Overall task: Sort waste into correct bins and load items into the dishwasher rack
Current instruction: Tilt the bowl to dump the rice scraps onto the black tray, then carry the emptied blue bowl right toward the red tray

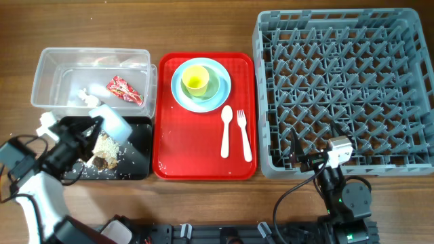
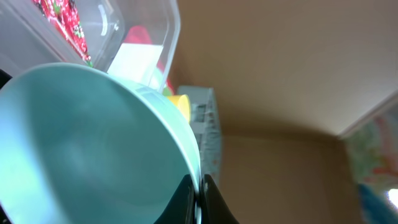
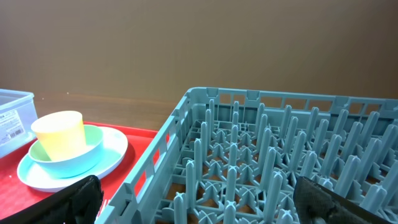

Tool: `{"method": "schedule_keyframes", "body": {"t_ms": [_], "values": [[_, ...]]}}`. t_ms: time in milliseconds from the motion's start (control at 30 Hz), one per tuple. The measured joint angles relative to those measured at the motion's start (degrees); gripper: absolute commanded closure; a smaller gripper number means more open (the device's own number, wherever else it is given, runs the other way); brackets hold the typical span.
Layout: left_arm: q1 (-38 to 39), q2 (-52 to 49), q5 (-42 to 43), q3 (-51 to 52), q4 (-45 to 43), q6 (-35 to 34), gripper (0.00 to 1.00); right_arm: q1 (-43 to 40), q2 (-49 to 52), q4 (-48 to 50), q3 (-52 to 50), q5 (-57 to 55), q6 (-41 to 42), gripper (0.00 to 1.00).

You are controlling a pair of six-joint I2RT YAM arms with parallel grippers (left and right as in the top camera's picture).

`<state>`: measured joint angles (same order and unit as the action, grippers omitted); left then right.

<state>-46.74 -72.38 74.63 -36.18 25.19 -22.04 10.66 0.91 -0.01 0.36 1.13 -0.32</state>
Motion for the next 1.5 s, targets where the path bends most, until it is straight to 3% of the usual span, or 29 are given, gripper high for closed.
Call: {"method": "schedule_keyframes", "body": {"t_ms": [333, 733, 1067, 1267, 1400, 1500], "values": [[15.9, 10.5, -14.7, -0.7, -0.5, -4.7, 0.96, 0.0, 0.0, 0.0, 0.0, 0.0, 0.0, 0.0], [34.8, 11.6, -27.8, -0.7, -0.7, -7.5, 0.96, 0.0, 0.0, 0.0, 0.0, 0.0, 0.0, 0.0], [59.9, 11.5, -52.1, -0.8, -0.4, -9.6, 0.96, 0.0, 0.0, 0.0, 0.0, 0.0, 0.0, 0.0], [76.5, 7.2, -66.7, -0.9, 0.0, -12.0, 0.96, 0.0, 0.0, 0.0, 0.0, 0.0, 0.0, 0.0], [84.7, 0.1, -74.8, -1.2, -2.8, -13.7, 0.96, 0.0, 0.0, 0.0, 0.0, 0.0, 0.0, 0.0], [86.8, -3.3, -77.4, -1.6, -5.3, -14.8, 0.95, 0.0, 0.0, 0.0, 0.0, 0.0, 0.0, 0.0]]}}
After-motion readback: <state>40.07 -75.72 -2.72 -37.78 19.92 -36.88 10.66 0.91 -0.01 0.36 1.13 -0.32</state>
